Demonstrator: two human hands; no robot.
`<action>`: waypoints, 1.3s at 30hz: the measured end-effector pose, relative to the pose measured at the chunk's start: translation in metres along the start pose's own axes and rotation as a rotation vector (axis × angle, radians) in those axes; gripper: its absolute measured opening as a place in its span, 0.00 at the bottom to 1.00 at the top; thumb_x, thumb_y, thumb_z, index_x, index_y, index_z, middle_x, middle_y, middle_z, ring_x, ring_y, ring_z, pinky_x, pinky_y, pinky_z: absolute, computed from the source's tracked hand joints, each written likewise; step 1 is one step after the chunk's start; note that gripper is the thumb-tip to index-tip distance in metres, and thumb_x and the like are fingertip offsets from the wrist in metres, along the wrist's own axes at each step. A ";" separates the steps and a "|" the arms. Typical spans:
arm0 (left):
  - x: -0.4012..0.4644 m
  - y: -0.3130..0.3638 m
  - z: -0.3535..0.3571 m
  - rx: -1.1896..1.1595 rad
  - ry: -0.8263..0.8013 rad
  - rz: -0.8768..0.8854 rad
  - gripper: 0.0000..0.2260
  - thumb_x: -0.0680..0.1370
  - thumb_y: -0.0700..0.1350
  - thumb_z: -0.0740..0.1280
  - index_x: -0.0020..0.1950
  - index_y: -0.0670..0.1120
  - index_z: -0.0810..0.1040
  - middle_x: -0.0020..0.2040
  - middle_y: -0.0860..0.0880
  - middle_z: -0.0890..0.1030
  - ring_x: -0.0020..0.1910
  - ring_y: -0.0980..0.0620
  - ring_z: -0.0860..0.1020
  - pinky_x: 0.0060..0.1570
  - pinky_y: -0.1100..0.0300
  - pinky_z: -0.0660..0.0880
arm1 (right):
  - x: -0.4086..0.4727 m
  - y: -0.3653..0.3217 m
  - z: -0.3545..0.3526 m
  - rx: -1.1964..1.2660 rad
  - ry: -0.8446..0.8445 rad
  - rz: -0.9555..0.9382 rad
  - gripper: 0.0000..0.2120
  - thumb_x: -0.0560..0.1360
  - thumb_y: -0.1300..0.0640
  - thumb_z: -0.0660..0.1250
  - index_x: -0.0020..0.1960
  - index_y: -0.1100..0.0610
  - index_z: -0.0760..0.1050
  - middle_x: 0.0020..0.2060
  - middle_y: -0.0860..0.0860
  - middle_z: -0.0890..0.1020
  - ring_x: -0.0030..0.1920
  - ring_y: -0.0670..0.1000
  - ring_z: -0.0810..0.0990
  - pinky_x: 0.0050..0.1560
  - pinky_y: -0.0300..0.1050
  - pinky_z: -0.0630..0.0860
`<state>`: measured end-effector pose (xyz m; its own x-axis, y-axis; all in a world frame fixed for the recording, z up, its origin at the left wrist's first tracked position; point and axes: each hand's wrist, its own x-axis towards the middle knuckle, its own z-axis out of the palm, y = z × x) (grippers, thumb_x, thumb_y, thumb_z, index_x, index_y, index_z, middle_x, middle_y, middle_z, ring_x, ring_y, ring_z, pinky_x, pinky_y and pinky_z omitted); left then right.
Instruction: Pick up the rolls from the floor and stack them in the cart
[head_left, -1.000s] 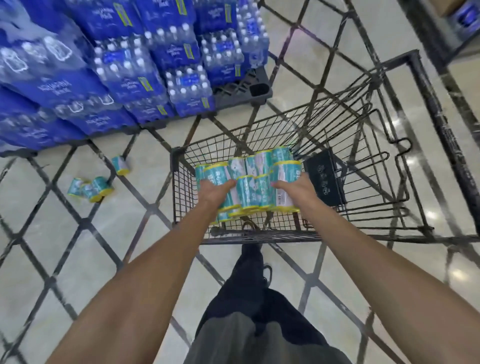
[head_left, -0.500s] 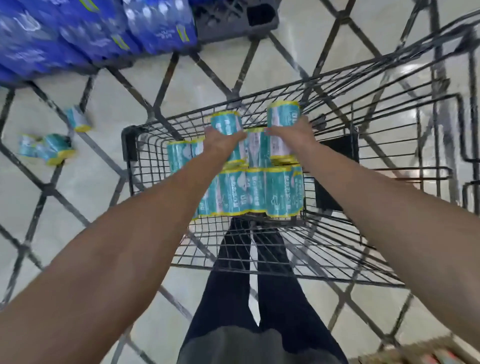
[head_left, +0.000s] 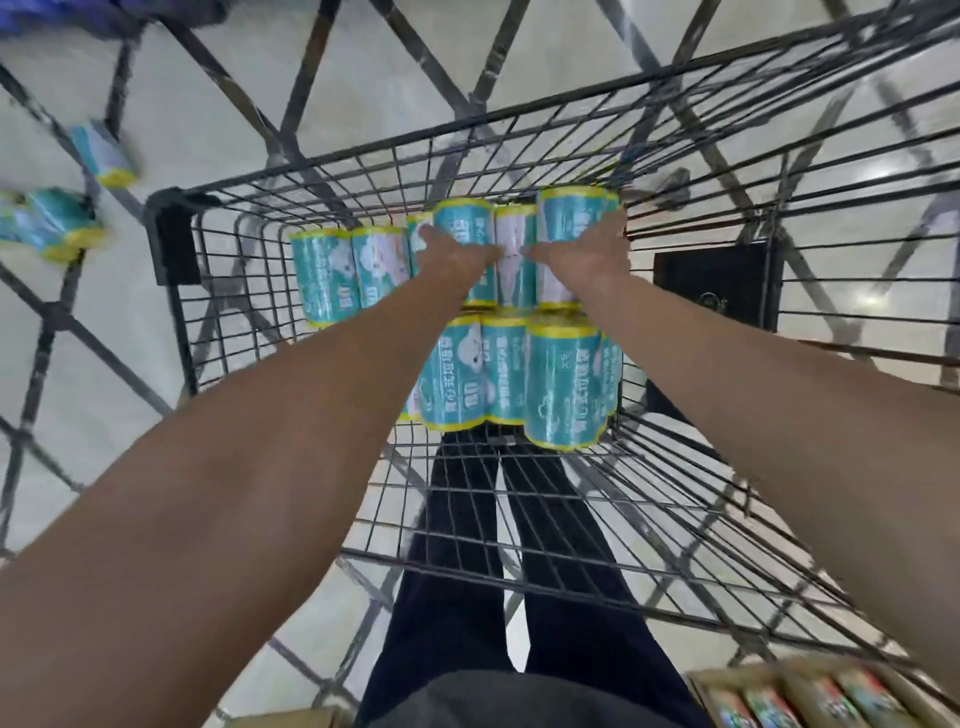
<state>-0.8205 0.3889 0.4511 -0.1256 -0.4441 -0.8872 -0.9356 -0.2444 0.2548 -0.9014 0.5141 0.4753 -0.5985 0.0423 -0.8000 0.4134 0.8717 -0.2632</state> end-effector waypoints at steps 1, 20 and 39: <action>-0.002 0.000 0.000 0.001 0.008 -0.001 0.56 0.71 0.54 0.78 0.81 0.45 0.39 0.81 0.40 0.54 0.78 0.39 0.59 0.74 0.42 0.64 | -0.002 -0.001 -0.002 -0.030 0.005 0.010 0.62 0.68 0.39 0.79 0.83 0.56 0.39 0.81 0.59 0.54 0.79 0.62 0.58 0.77 0.56 0.62; -0.274 -0.070 -0.192 0.261 0.399 0.352 0.29 0.79 0.54 0.67 0.74 0.39 0.65 0.69 0.36 0.71 0.69 0.38 0.71 0.65 0.48 0.69 | -0.284 -0.073 -0.052 -0.797 0.175 -0.955 0.26 0.77 0.44 0.65 0.67 0.61 0.72 0.61 0.63 0.77 0.62 0.65 0.75 0.62 0.57 0.72; -0.335 -0.418 -0.488 0.291 0.729 0.223 0.21 0.82 0.55 0.58 0.71 0.46 0.68 0.68 0.43 0.71 0.65 0.41 0.72 0.60 0.47 0.70 | -0.543 -0.123 0.244 -1.074 0.020 -1.247 0.25 0.80 0.44 0.62 0.72 0.55 0.69 0.63 0.59 0.76 0.65 0.63 0.75 0.64 0.55 0.74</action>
<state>-0.2259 0.2190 0.8294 -0.1664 -0.9298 -0.3282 -0.9748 0.1051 0.1967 -0.4604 0.2649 0.8104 -0.1885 -0.9033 -0.3854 -0.9314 0.2888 -0.2214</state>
